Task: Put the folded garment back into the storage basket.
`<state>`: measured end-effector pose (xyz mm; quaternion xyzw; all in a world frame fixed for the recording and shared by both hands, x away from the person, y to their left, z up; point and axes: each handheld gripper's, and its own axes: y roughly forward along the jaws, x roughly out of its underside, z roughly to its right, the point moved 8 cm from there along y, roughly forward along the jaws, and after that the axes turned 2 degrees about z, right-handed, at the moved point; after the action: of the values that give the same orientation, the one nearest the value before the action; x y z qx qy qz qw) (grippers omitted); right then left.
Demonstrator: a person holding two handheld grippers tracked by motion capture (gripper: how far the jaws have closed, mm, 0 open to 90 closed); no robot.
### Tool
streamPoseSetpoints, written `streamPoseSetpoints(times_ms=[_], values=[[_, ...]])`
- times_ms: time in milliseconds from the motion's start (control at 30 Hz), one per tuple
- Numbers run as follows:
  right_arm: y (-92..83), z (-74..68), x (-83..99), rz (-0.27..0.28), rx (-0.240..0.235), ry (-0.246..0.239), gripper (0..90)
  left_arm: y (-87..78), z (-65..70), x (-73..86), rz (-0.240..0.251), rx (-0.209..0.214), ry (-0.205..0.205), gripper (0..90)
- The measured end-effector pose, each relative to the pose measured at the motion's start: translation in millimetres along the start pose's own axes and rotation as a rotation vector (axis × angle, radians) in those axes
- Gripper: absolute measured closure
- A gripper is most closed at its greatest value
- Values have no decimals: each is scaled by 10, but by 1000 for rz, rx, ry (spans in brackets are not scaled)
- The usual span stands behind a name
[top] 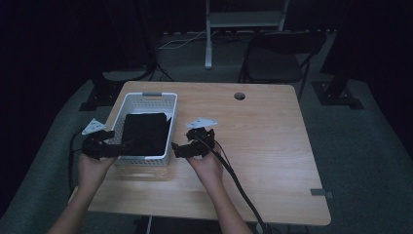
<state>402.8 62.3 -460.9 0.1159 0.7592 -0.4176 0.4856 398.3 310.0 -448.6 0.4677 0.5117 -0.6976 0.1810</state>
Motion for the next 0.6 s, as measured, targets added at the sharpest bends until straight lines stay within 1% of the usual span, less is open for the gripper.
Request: streamPoseSetpoints(times_ms=[33,133,233,267,367,467,500,567,600], values=[[-38,15,24,2,-4,4,50,-29,13,3,14,-1,1,104],[-163,42,103,11,-14,12,50,-110,49,47,32,3,2,103],[-308,60,175,39,-18,20,50,-186,57,134,48,9,-13,103],[-349,77,200,44,-13,23,50,-211,54,169,52,4,-17,103],[-468,147,268,58,7,23,50,-307,49,237,91,-15,-26,103],[-600,245,352,61,39,17,50,-401,51,310,113,6,-60,103],[-647,285,380,62,50,18,50,-425,60,337,115,15,-65,103],[-741,375,437,63,71,25,51,-453,75,401,111,18,-65,103],[-784,421,469,58,82,28,51,-465,83,423,123,23,-70,103]])
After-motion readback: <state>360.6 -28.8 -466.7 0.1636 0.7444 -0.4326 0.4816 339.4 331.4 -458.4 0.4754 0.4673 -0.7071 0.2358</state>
